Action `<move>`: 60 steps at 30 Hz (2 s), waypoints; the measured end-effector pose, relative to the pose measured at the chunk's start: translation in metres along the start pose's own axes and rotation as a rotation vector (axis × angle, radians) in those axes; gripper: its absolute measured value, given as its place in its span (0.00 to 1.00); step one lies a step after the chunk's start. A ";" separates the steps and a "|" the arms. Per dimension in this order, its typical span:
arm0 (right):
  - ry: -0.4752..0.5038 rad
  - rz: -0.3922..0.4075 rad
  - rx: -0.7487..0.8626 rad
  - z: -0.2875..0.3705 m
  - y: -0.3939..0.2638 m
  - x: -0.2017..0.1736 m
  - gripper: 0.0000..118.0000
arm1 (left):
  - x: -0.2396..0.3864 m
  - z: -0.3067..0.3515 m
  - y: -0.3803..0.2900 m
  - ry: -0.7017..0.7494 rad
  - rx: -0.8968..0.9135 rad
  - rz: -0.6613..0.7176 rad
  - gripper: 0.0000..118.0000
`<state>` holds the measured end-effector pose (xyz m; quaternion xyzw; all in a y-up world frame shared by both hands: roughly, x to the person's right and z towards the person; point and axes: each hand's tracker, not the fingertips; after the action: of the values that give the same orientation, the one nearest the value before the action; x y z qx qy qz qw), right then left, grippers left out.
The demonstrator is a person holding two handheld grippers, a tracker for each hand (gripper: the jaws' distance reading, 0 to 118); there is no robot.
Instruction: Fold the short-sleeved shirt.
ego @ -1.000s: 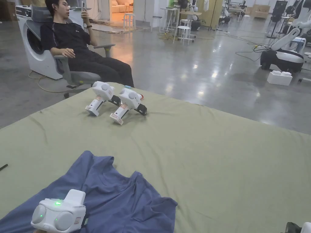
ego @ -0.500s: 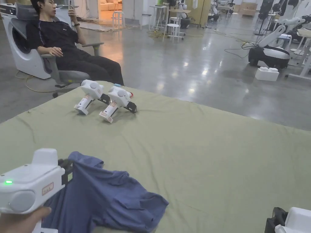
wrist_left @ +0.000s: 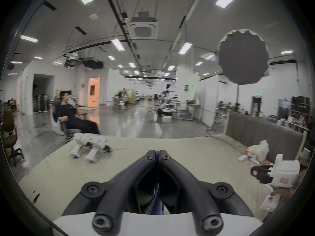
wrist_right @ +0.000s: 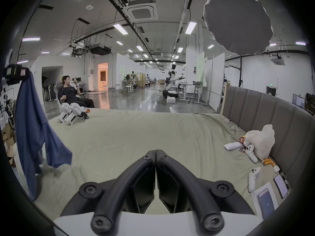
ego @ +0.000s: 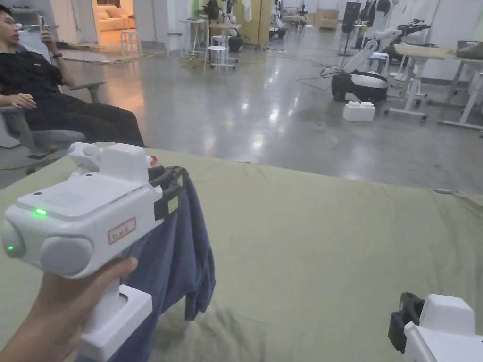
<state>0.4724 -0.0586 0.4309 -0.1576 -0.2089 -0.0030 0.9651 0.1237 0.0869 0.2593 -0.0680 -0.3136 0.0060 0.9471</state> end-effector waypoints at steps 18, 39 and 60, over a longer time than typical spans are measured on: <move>-0.195 -0.075 -0.028 0.043 -0.034 0.103 0.00 | 0.228 -0.071 -0.166 -0.446 -0.362 0.088 0.00; -0.077 -0.043 0.130 0.032 0.010 0.028 0.00 | 0.108 -0.031 -0.116 0.055 -0.065 0.054 0.29; -0.058 -0.005 0.102 0.025 0.009 0.014 0.00 | 0.008 -0.041 -0.215 0.126 -0.677 0.160 0.00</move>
<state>0.4755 -0.0418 0.4549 -0.1079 -0.2373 0.0100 0.9654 0.1478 -0.1303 0.2603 -0.4027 -0.2324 -0.0283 0.8849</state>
